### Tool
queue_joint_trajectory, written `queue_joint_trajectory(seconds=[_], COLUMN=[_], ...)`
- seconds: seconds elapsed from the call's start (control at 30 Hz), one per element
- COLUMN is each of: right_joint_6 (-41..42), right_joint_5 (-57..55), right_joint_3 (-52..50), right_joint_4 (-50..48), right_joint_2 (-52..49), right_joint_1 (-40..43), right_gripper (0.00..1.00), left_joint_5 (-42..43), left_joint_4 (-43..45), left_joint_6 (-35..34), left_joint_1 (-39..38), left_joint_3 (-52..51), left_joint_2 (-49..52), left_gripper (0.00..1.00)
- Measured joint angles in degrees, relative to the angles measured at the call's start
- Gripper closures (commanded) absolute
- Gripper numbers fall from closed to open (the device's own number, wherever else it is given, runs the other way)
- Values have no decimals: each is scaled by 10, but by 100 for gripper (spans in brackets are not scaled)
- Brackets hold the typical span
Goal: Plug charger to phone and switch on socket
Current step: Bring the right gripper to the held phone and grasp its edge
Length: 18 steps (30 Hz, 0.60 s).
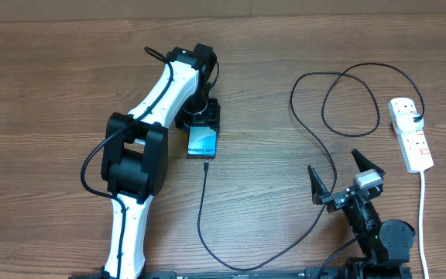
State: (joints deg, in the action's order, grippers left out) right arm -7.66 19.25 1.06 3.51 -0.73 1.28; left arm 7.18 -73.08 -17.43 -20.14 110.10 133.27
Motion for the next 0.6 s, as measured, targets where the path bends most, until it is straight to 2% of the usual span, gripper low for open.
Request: queue_joint_trajectory(seconds=[0.37, 0.6], right_joint_6=[0, 2], right_joint_5=[0, 18], right_joint_3=[0, 0], right_joint_4=[0, -47], right_joint_2=[0, 0], right_joint_1=[0, 0], right_gripper=[0, 0], left_joint_5=[12, 21], left_joint_4=[4, 4], left_joint_6=[0, 12], left_joint_1=[0, 0], left_joint_3=[0, 0], left_joint_2=[0, 0], left_gripper=[53, 53])
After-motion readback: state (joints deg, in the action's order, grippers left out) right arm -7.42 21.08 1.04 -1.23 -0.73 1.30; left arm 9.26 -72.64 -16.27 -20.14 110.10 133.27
